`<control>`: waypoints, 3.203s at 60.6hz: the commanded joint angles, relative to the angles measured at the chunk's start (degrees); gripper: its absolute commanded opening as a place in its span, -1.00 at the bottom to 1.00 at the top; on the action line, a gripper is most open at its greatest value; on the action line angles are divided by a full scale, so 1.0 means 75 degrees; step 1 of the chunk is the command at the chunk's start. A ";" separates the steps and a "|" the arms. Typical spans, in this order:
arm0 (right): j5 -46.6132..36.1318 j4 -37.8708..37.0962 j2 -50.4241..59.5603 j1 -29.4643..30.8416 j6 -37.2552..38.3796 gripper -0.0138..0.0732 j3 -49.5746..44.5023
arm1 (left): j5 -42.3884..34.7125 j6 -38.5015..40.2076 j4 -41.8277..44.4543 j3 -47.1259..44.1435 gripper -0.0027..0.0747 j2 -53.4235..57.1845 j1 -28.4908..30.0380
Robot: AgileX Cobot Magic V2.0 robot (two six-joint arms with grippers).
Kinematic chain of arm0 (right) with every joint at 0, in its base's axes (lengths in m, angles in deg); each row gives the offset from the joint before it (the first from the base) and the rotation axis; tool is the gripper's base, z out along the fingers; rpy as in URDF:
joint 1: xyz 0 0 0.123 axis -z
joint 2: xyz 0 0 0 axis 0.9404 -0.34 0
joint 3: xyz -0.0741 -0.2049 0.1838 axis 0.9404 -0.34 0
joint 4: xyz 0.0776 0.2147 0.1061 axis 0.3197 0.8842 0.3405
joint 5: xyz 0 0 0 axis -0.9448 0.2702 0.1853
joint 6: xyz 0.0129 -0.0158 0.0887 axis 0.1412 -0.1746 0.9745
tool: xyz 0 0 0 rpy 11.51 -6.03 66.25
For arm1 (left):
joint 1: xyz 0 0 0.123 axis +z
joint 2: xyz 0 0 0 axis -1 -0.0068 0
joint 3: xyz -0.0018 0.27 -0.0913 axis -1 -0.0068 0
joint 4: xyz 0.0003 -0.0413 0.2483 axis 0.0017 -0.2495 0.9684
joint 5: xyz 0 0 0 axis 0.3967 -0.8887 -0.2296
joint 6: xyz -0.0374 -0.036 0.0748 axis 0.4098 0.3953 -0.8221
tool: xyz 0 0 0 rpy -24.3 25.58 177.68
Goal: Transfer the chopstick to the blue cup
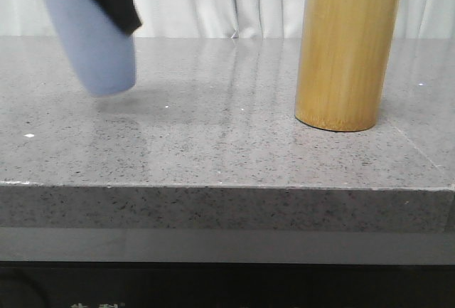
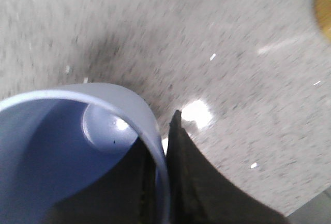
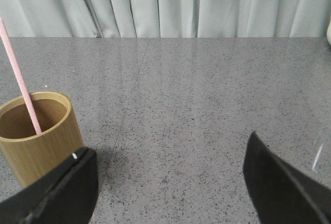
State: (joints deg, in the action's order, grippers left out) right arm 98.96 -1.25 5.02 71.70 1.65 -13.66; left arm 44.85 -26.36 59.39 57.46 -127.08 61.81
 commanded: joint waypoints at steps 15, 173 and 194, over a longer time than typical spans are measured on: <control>-0.0565 0.0023 -0.0062 0.0035 -0.0023 0.67 0.0272 | 0.0173 -0.0014 -0.0238 0.0706 -0.98 0.0265 -0.1361; -0.1072 0.0023 -0.1333 -0.1278 -0.0373 0.67 0.0631 | -0.5961 0.0455 0.0070 -0.9250 -0.98 1.0223 0.2828; -0.1922 -0.0049 -0.4241 -0.2930 -0.0444 0.67 0.2772 | -0.6057 0.0455 0.0070 -0.9802 -0.98 1.1377 0.2828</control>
State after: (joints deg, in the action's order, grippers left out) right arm 90.24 -1.25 -23.07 51.99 -0.58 1.83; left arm 4.43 -23.44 60.77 -17.45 -41.37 82.88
